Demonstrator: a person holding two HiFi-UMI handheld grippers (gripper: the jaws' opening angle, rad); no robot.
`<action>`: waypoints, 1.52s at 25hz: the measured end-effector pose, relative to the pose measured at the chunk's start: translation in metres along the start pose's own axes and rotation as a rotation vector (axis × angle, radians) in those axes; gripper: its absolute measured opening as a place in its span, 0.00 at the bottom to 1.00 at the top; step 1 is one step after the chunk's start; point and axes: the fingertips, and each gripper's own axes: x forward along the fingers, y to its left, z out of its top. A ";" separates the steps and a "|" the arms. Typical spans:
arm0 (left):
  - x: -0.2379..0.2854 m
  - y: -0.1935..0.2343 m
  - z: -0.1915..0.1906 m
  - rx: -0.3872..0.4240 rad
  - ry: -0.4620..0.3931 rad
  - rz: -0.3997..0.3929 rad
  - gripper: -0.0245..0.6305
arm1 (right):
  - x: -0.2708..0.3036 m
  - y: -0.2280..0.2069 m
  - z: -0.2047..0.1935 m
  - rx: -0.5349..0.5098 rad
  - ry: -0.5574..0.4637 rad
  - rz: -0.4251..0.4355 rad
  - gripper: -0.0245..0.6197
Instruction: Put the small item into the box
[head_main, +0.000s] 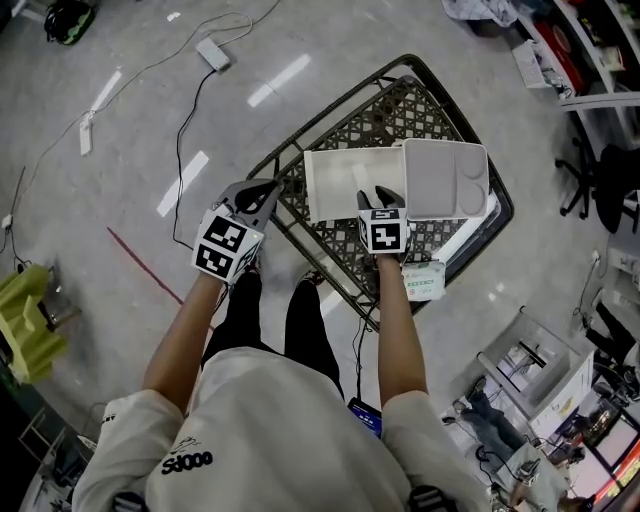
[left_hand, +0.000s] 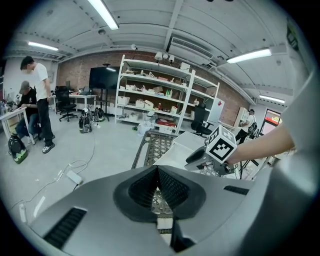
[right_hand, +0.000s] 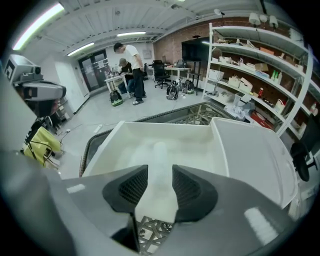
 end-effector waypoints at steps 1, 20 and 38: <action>-0.002 0.000 0.000 -0.002 -0.002 0.000 0.04 | -0.003 0.000 0.001 0.021 -0.013 0.000 0.29; -0.046 -0.014 0.049 0.085 -0.100 -0.017 0.04 | -0.136 0.002 0.035 0.093 -0.233 -0.088 0.13; -0.100 -0.046 0.155 0.238 -0.300 -0.067 0.04 | -0.317 0.003 0.119 0.074 -0.598 -0.220 0.05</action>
